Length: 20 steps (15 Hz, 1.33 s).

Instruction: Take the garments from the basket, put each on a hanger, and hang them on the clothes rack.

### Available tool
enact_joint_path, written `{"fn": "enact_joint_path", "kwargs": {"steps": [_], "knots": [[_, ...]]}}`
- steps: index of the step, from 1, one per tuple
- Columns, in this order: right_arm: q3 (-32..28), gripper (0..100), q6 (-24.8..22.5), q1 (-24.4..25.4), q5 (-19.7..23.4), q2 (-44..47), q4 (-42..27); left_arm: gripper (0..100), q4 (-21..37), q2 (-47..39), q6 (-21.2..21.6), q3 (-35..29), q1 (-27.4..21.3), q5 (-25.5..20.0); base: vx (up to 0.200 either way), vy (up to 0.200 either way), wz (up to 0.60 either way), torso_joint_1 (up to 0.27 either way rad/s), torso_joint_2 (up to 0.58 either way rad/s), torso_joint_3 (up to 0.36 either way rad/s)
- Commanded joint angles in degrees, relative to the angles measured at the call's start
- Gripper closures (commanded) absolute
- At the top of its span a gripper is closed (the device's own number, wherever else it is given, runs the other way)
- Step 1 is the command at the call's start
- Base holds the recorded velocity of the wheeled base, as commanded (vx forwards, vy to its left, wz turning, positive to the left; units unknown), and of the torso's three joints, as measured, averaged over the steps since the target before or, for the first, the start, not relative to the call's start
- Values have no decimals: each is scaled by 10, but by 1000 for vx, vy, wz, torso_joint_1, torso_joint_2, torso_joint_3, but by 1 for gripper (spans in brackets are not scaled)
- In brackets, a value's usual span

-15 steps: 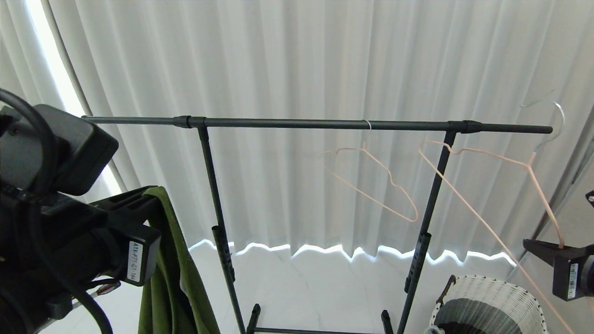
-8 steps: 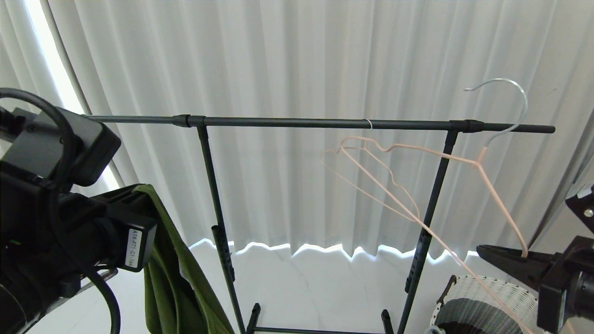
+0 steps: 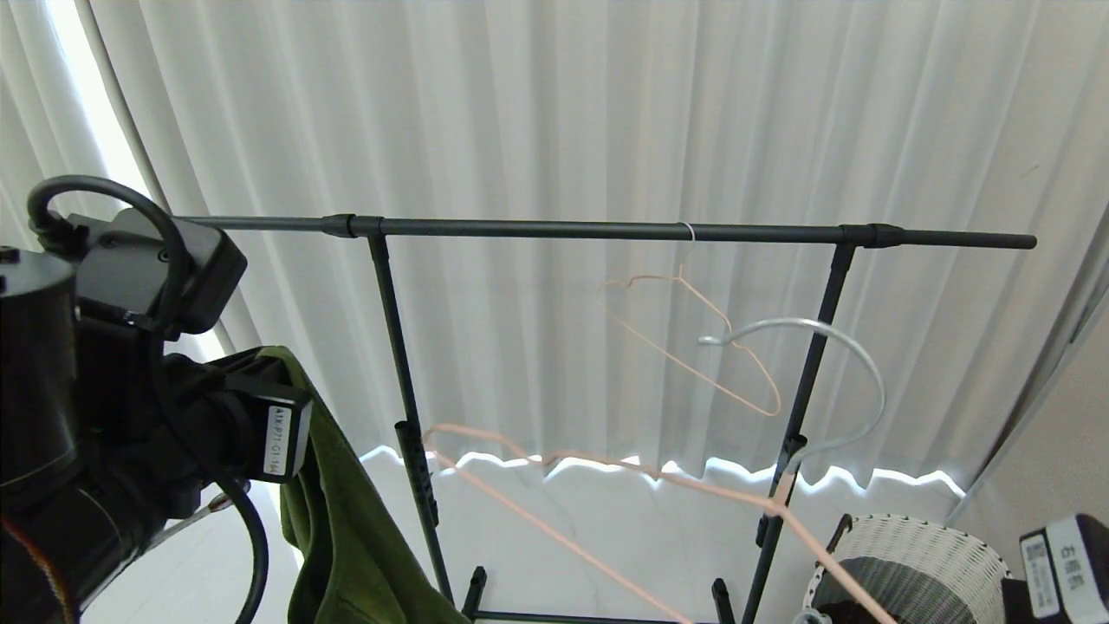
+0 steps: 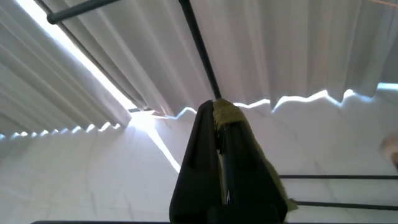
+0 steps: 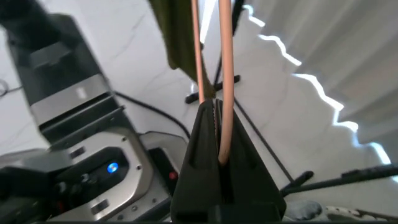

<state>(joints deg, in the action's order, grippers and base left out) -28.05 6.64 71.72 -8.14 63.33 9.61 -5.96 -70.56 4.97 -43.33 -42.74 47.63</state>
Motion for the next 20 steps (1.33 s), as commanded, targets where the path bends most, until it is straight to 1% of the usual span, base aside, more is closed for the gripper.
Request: {"fn": "enact_joint_path", "kwargs": {"steps": [1,2,6,8,10,15,16,18,20], "knots": [[-2,100,1,34,0,30,2,100,0,-32,-30,-7,-4,1,0,0,0,0,0,0],[-2,100,0,37,-2,36,2,100,1,-34,-38,-6,-5,1,0,0,0,0,0,0],[-3,100,1,37,-2,43,3,100,0,-40,-44,-8,-21,1,0,0,0,0,0,0],[-3,100,8,37,-2,47,3,100,1,-41,-83,-13,-45,2,0,0,0,0,0,0],[-3,100,15,37,-4,47,3,100,1,-41,-100,-11,-53,3,0,0,0,0,0,0],[-15,100,21,26,-5,52,3,100,1,-42,-101,-11,-56,3,0,0,0,0,0,0],[-22,100,24,14,-6,59,16,100,1,-42,-101,-11,-56,3,0,0,0,0,0,0],[-24,100,24,10,-7,79,56,100,1,-46,-101,-11,-56,3,0,0,0,0,0,0],[-24,100,24,8,-10,112,102,100,1,-55,-111,-11,-56,2,0,0,0,0,0,0]]}}
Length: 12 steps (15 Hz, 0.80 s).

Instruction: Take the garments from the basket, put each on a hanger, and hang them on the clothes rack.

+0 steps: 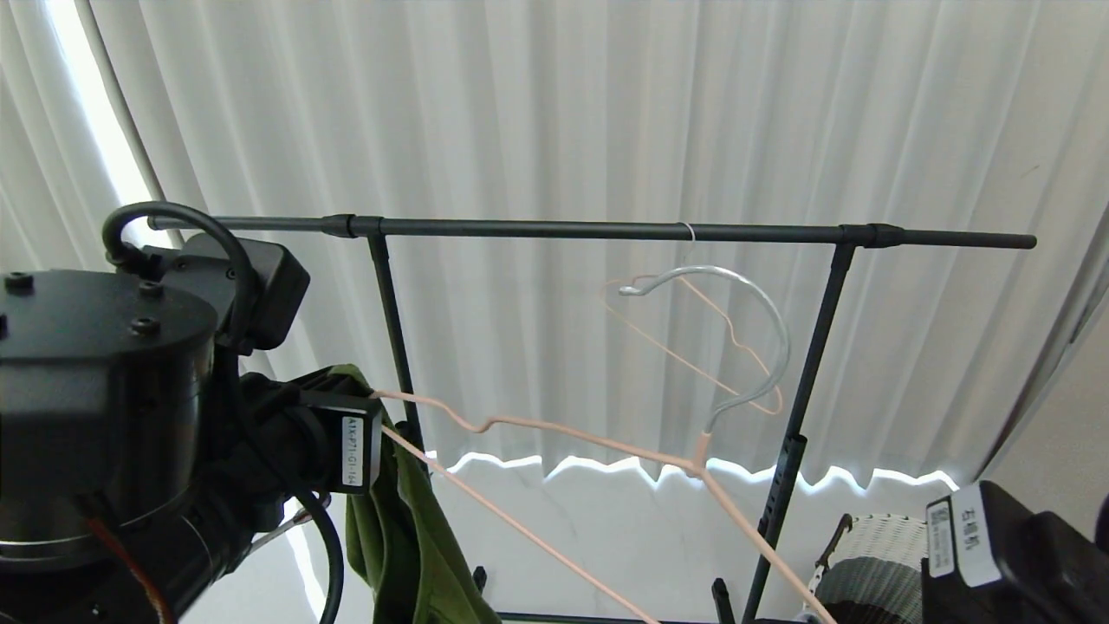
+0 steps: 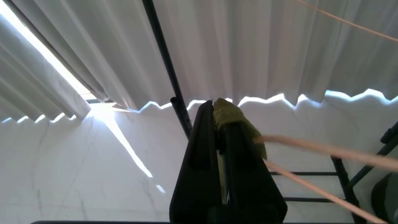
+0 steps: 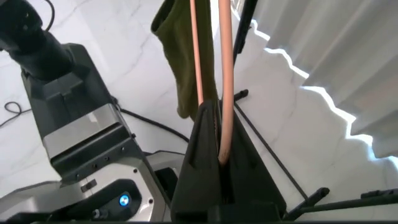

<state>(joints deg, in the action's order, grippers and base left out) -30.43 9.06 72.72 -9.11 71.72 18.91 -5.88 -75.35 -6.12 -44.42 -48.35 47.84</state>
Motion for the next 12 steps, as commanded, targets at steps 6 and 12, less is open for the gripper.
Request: {"fn": "enact_joint_path", "kwargs": {"steps": [6,12], "knots": [[-17,100,5,0,0,75,18,100,0,-12,-5,-2,0,0,0,0,0,0,0,0],[-19,100,28,-2,-2,129,51,100,0,-11,-5,-2,-10,1,0,0,0,0,0,0]]}}
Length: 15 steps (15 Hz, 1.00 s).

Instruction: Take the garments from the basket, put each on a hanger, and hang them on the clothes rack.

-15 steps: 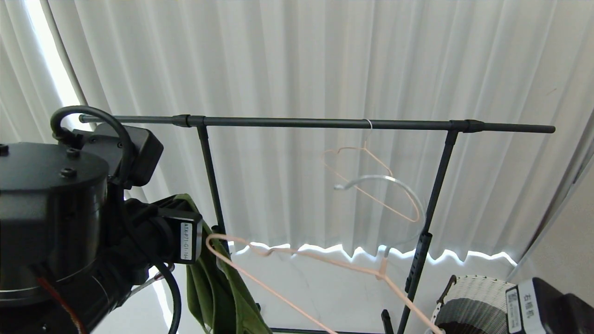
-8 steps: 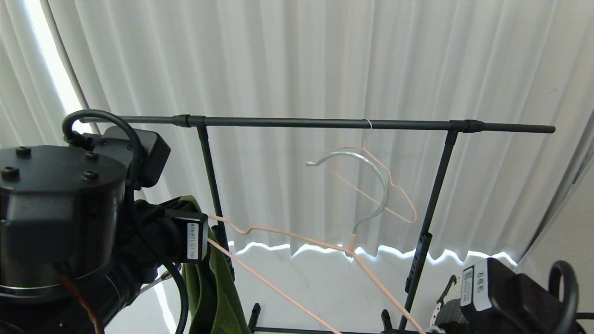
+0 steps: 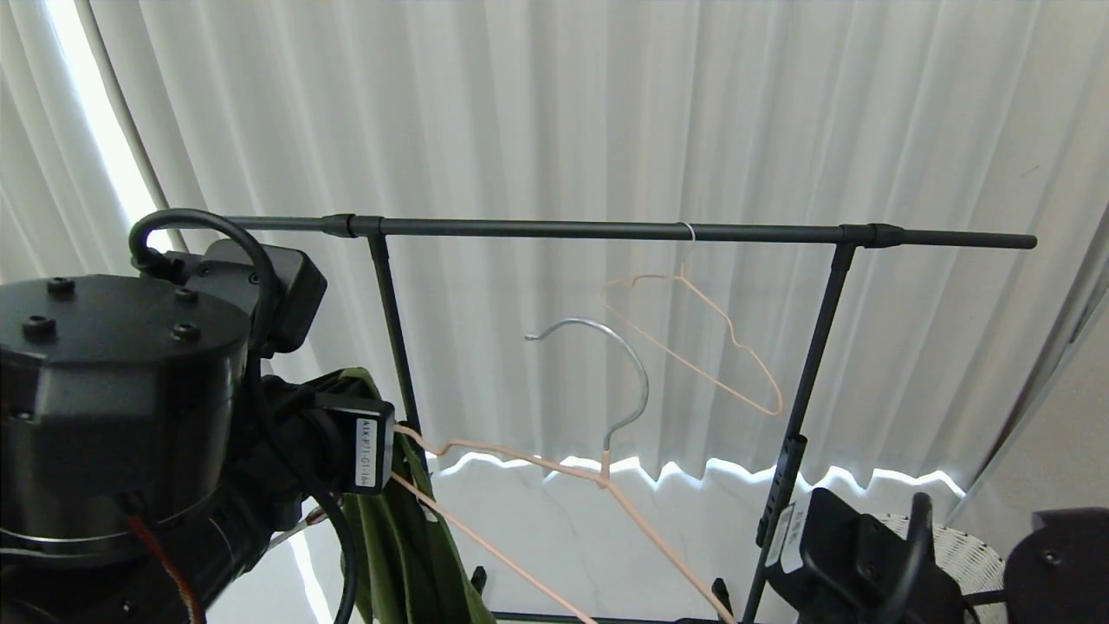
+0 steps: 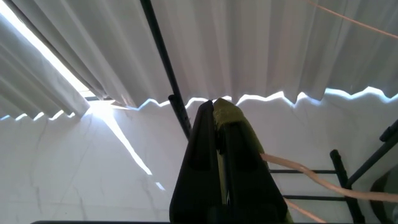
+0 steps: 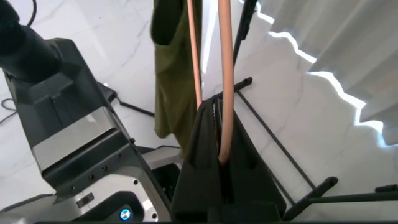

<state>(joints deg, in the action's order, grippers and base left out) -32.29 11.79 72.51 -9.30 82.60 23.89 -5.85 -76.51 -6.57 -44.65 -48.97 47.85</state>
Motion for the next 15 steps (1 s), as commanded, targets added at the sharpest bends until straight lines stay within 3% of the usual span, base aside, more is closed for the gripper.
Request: {"fn": "enact_joint_path", "kwargs": {"steps": [1,5,8,11,15], "knots": [[-6,100,11,-1,-1,32,8,100,0,0,0,0,-14,1,0,0,0,0,0,0],[-29,100,58,-4,-38,61,15,100,0,0,-1,0,-23,1,0,0,0,0,0,0],[-24,100,73,-13,-42,44,10,100,0,1,-2,0,13,1,0,0,0,0,0,0],[-22,100,73,-34,-43,32,5,100,0,3,-2,0,13,1,0,0,0,0,0,0],[-25,100,73,-32,-42,41,8,100,0,-5,-41,-18,-77,1,0,0,0,0,0,0]]}}
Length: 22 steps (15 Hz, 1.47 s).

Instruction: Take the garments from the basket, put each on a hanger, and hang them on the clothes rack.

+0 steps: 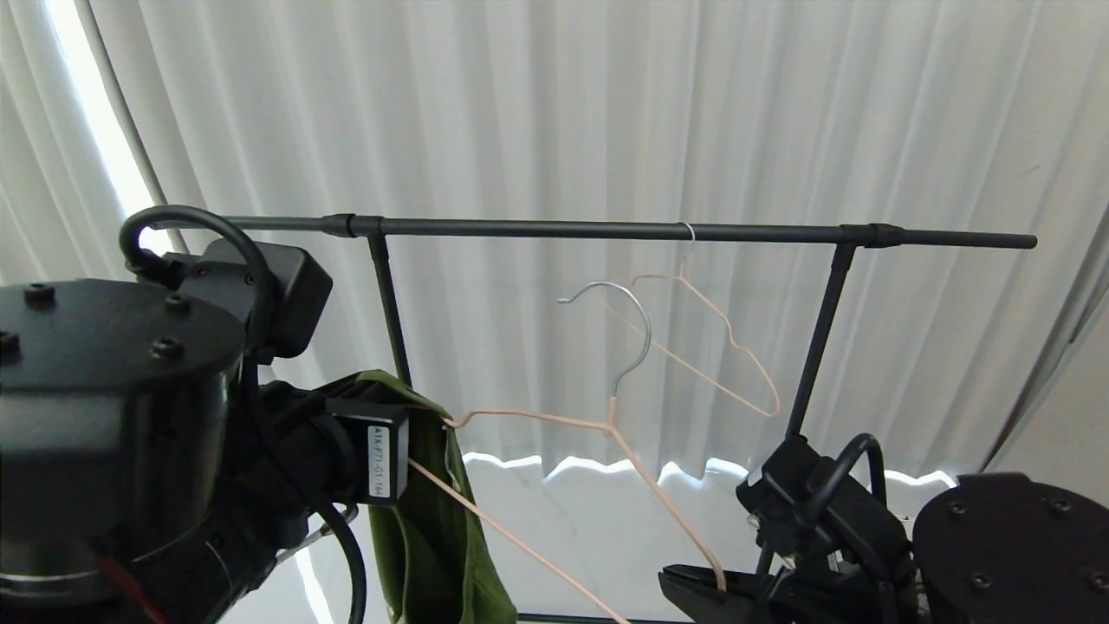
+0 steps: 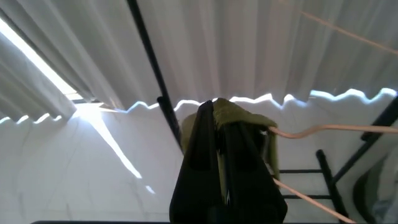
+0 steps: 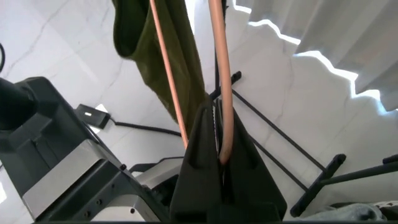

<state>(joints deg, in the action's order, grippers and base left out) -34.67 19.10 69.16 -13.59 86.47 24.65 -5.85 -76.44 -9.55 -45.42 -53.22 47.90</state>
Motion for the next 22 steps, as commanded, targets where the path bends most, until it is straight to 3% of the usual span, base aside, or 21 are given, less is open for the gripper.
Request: {"fn": "enact_joint_path", "kwargs": {"steps": [1,10,18,22], "knots": [[-1,100,0,5,1,6,1,100,0,-15,-28,-20,-52,0,0,0,0,0,0,0],[-41,100,0,29,1,46,5,100,0,-64,-73,-87,-120,-1,0,0,0,0,0,0],[-69,100,1,38,1,69,5,100,0,-71,-77,-105,-153,0,0,0,0,0,0,0],[-67,100,42,36,-10,40,5,100,1,-61,-75,-99,-151,4,0,0,0,0,0,0]]}}
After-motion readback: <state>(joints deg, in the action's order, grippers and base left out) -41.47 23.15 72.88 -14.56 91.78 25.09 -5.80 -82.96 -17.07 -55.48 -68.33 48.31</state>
